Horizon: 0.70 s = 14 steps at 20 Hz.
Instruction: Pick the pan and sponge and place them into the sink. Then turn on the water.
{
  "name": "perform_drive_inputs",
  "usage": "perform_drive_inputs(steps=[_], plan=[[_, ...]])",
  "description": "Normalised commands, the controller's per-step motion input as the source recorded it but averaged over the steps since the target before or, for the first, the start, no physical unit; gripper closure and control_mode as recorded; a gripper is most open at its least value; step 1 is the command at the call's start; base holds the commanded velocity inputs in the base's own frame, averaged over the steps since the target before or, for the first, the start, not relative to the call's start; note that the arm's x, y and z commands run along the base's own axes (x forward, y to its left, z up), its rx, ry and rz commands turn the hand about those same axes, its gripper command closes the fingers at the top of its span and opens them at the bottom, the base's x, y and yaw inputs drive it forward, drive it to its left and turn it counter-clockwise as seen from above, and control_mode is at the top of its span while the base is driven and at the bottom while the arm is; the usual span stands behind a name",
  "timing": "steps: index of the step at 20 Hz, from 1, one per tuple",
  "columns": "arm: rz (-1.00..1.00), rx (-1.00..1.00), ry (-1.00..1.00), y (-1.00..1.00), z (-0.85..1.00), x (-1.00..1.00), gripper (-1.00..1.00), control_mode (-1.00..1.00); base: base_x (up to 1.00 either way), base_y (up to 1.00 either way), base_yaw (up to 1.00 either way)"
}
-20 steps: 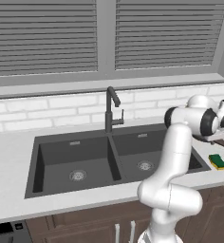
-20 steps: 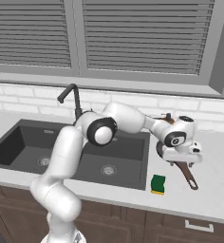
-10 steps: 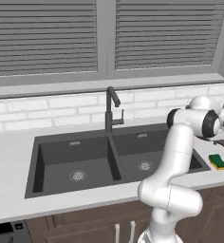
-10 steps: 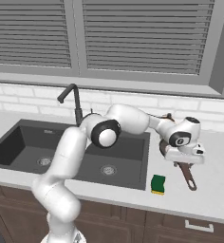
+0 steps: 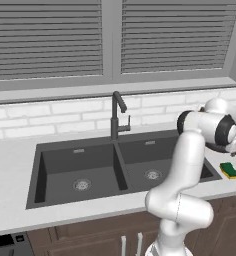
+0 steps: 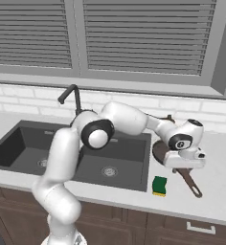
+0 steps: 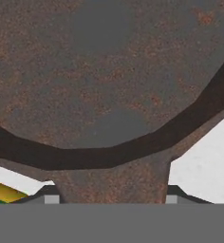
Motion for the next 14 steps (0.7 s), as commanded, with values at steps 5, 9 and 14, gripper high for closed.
perform_drive_inputs(steps=[5, 9, 14], plan=[[0.30, 0.00, -0.06, 0.66, 0.52, -0.28, 1.00, -1.00, 0.00, 0.00, 0.00], [0.26, 0.00, -0.10, 0.78, 0.35, -0.31, 1.00, -1.00, 0.00, 0.00, 0.00], [0.18, -0.03, -0.03, 0.99, 0.04, -0.26, 1.00, -1.00, 0.00, 0.00, 0.00]])
